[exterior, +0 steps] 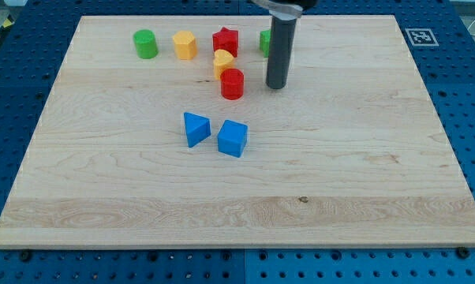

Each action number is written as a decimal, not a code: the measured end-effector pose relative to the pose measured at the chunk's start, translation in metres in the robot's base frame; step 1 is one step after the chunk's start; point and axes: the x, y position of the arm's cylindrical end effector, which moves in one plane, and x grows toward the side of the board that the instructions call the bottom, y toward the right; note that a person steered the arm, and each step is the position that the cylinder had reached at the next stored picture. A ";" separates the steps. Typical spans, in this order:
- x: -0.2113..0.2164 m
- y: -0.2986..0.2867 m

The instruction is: Slide the red circle closer to the yellow heart

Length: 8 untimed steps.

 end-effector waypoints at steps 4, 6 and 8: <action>0.003 -0.051; 0.003 -0.041; 0.021 0.058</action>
